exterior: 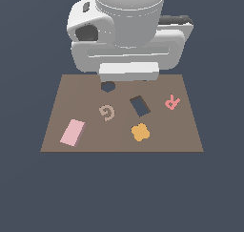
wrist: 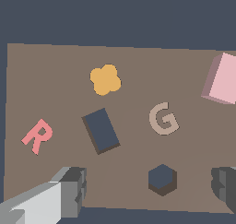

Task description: Insert a designated object into the corresponding slot on a board.

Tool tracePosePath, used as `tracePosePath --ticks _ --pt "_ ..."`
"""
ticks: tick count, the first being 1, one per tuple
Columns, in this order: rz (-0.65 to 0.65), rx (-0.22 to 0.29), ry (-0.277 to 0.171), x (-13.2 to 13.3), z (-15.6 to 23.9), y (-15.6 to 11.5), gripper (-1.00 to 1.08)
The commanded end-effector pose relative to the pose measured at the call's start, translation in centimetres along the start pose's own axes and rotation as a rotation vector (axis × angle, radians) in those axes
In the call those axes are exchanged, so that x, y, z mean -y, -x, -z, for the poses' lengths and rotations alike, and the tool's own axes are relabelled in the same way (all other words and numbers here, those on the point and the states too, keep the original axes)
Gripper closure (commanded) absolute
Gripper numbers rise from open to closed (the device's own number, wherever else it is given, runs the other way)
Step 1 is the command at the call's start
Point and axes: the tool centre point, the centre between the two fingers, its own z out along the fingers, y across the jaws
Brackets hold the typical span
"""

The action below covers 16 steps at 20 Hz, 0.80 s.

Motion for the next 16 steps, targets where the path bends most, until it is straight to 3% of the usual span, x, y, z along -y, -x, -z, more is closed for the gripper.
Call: tracePosePath --ticks 1,9,16 --pt "0.000 0.000 0.000 0.0 0.0 0.0 -0.92" --pt "-0.027 -0.001 0.001 -1.3 -1.0 -0.9 -0.92" --pt "-0.093 -0.004 0.004 -4.5 -3.6 -3.1 -0.92"
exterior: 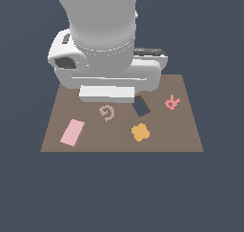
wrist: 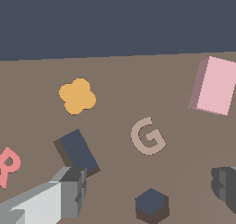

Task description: Insert a designated object into the corresponding slot on a board.

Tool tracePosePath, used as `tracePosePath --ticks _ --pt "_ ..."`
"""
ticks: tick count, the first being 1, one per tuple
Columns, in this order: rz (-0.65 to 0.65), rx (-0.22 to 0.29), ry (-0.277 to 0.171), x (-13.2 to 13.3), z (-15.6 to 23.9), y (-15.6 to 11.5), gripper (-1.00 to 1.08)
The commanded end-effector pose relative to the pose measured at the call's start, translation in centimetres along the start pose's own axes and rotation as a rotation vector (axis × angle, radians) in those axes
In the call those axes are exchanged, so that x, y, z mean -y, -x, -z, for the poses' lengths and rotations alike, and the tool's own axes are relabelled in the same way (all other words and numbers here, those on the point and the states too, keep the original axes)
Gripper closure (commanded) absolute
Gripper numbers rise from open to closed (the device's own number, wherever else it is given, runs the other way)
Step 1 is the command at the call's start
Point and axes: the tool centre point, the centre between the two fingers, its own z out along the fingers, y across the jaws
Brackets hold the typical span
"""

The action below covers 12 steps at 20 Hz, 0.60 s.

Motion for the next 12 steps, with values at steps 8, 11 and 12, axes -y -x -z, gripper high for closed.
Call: tracePosePath --ticks 8,11,12 --pt "-0.128 -0.005 0.003 -6.3 -4.9 -4.2 -0.92" --pt "-0.165 -0.006 0.004 -8.1 -6.2 -5.3 -0.92" --pt "-0.175 -0.007 0.004 -8.7 -6.6 -5.6 -0.92"
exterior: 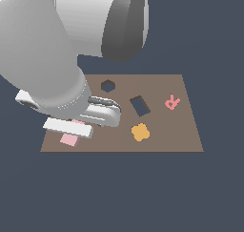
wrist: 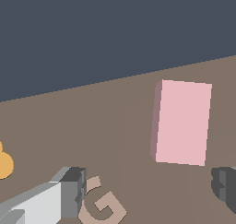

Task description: Insert a designated object into the corresponding slot on a board.

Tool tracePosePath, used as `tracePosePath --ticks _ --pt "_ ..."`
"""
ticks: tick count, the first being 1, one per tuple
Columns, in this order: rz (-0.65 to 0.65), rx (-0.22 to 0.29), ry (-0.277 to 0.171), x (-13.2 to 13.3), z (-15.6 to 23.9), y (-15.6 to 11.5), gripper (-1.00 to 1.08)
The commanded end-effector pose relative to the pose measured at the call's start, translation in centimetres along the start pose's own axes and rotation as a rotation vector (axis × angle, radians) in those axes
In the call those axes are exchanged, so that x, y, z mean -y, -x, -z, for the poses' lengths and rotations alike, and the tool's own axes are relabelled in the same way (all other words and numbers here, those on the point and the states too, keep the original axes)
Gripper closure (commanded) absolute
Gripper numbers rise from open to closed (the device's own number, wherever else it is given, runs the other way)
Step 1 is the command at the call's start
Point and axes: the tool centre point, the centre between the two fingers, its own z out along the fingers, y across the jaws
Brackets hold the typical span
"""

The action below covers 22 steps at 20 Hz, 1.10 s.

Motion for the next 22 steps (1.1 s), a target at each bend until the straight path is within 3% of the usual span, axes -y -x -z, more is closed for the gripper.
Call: tracePosePath --ticks 1,10,22 --pt "-0.026 -0.002 0.000 -1.2 -1.0 -1.0 -0.92" --pt "-0.079 -0.004 0.000 -3.7 -2.8 -2.8 -0.92" --pt "-0.085 -0.004 0.000 -4.0 -4.4 -3.1 -0.92"
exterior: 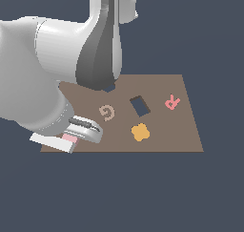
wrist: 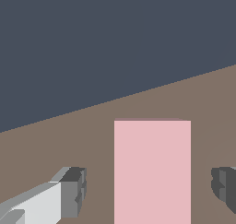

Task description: Insert a designated object into the corresponding slot on a board.

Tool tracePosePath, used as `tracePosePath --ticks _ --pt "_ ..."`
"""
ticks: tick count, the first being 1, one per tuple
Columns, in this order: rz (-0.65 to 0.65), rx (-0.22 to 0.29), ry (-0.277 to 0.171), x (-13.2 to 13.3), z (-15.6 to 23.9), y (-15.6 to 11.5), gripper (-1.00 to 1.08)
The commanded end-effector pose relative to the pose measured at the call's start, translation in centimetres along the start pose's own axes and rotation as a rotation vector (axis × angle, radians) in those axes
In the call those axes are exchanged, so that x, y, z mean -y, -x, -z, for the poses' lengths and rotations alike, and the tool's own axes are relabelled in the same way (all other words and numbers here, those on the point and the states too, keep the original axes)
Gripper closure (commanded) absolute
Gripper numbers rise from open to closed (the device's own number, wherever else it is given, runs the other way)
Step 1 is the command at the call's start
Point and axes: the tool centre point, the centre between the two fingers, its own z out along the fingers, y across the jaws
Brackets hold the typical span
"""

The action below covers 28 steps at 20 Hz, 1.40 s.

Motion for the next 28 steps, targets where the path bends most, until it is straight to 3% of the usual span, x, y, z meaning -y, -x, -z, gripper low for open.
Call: tracePosePath --ticks 1,4,5,19,28 --pt "-0.001 0.001 0.000 0.0 -0.8 0.0 -0.92" --pt "-0.001 0.001 0.000 0.0 -1.2 0.0 -0.92" --pt "-0.001 0.001 0.000 0.0 -1.2 0.0 1.08" --pt "0.009 0.001 0.000 0.3 -1.2 0.1 1.08" --pt "0.152 0.001 0.000 4.6 -0.9 2.1 1.08"
